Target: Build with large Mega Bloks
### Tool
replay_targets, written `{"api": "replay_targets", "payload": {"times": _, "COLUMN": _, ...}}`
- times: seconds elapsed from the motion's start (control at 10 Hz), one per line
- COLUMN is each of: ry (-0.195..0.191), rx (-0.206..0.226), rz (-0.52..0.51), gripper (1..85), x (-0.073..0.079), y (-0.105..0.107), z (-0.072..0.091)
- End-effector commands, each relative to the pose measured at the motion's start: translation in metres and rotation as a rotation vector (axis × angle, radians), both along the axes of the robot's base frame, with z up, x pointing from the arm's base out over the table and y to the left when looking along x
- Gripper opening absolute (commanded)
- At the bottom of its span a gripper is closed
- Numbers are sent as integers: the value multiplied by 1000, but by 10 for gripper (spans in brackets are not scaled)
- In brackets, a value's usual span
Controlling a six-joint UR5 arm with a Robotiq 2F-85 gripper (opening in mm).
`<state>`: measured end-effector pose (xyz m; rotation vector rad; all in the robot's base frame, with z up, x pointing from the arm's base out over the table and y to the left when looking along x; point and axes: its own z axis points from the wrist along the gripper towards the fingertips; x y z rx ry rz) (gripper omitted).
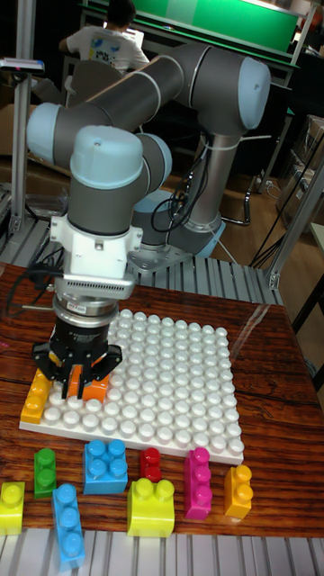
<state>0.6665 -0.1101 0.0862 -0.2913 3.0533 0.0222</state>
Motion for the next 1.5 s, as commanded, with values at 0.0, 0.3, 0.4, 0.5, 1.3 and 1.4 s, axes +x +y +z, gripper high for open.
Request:
{"api": "replay_targets", "payload": {"times": 0.0, "ry": -17, "rx": 11, "rz": 37, "gripper": 283, "x": 33, "y": -8, "z": -1}}
{"api": "replay_targets", "payload": {"times": 0.3, "ry": -19, "rx": 15, "rz": 64, "gripper": 343, "x": 45, "y": -15, "z": -9}}
{"api": "replay_targets", "payload": {"times": 0.4, "ry": -14, "rx": 9, "rz": 65, "gripper": 343, "x": 45, "y": -20, "z": -8}}
{"api": "replay_targets", "payload": {"times": 0.5, "ry": -7, "rx": 5, "rz": 45, "gripper": 333, "x": 43, "y": -21, "z": -9}}
{"api": "replay_targets", "payload": {"times": 1.3, "ry": -76, "rx": 0, "rz": -128, "gripper": 173, "x": 62, "y": -27, "z": -7}}
{"api": "replay_targets", "payload": {"times": 1.4, "ry": -89, "rx": -2, "rz": -132, "gripper": 167, "x": 65, "y": -28, "z": -6}}
